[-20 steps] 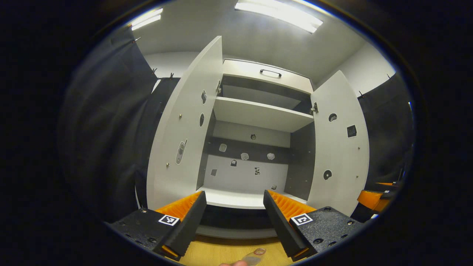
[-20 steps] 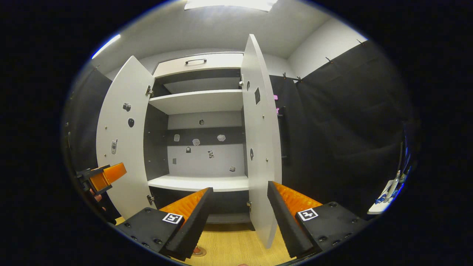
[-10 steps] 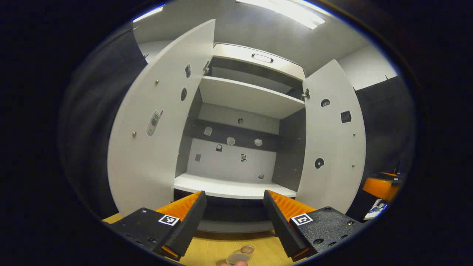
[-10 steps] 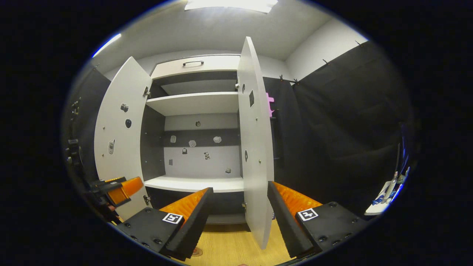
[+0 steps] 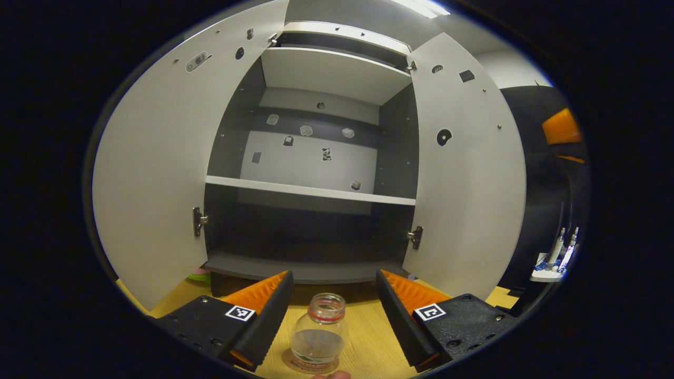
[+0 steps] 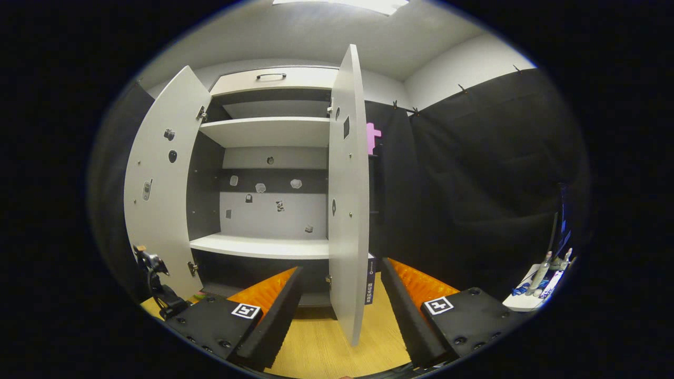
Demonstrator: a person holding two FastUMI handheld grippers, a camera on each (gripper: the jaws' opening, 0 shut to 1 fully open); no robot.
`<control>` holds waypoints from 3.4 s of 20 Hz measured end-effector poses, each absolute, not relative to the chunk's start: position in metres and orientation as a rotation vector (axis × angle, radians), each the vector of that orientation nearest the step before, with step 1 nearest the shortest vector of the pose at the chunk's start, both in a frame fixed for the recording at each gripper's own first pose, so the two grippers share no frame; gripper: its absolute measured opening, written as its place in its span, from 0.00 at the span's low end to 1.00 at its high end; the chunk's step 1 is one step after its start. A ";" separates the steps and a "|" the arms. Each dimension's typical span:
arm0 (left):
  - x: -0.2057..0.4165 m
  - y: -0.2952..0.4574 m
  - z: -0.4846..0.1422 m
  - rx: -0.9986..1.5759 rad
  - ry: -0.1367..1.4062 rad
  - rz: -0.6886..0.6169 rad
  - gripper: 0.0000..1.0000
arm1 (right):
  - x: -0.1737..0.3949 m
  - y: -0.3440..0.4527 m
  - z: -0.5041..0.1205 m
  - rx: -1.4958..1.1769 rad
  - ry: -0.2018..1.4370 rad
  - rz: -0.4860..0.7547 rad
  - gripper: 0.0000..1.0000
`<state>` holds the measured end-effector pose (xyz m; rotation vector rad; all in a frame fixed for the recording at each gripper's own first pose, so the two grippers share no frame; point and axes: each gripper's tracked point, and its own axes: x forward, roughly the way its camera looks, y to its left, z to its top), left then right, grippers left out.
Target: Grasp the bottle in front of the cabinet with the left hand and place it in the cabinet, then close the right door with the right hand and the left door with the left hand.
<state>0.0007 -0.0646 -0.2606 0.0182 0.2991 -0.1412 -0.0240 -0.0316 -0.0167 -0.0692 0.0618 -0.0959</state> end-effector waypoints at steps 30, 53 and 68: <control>0.100 -0.046 -0.010 -0.071 0.230 -0.204 0.71 | -0.021 -0.043 -0.050 -0.040 0.129 -0.097 0.97; 0.355 -0.071 -0.148 0.039 0.471 -0.050 0.73 | -0.101 -0.199 -0.052 -0.024 0.163 -0.511 0.97; 0.317 -0.079 -0.050 -0.078 0.191 -0.114 0.92 | -0.084 -0.187 -0.052 -0.032 0.175 -0.446 0.97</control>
